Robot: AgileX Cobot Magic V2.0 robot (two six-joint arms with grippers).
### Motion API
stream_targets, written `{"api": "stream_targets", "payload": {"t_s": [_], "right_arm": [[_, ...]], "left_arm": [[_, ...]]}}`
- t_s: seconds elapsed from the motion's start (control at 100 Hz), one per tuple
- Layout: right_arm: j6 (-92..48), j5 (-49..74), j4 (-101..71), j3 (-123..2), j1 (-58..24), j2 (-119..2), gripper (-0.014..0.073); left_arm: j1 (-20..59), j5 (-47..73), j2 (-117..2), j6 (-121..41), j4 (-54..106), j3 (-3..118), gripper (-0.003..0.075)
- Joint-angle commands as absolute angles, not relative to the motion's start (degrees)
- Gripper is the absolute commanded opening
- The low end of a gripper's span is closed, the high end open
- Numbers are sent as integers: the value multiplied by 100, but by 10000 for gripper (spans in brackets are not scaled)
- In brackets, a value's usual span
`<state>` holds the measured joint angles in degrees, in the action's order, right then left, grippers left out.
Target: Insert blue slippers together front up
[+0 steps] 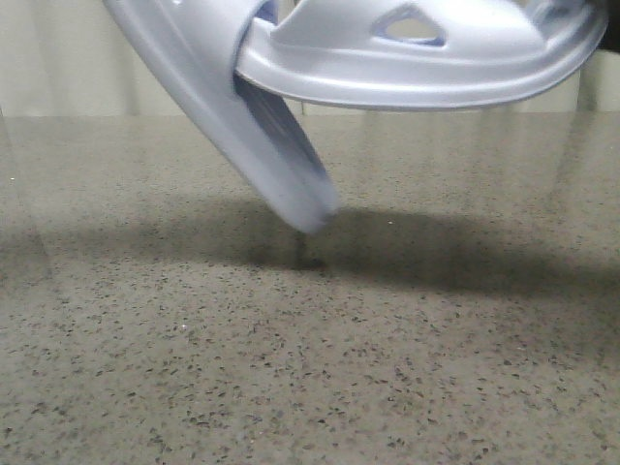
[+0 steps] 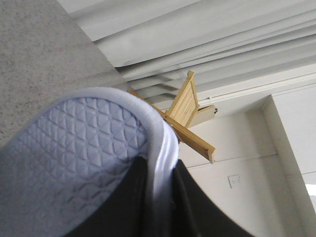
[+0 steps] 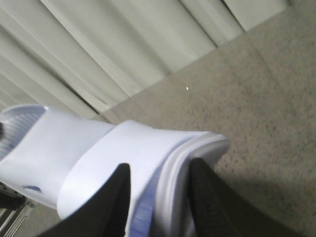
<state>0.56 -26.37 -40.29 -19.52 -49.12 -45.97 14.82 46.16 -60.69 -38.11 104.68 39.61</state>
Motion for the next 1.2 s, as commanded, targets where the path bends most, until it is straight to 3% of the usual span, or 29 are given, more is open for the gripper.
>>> {"api": "stream_targets", "payload": {"t_s": [0.0, 0.58, 0.86, 1.19], "right_arm": [[-756, -2885, -3869, -2291, -5017, -4225, 220], [-5829, -3228, -7338, -2291, -5017, -1876, 220], [-6365, -3381, -7856, -2291, -5017, -1538, 291], [-6392, -3436, -7872, -2291, -5017, -1538, 293]], "left_arm": [[1574, 5603, -6040, -3729, 10662, 4065, 16], [1455, 5537, -6040, -3862, 10662, 4065, 16], [1455, 5521, -6040, -3862, 10662, 4065, 16], [1455, 5521, -6040, -3862, 10662, 4065, 16]]}}
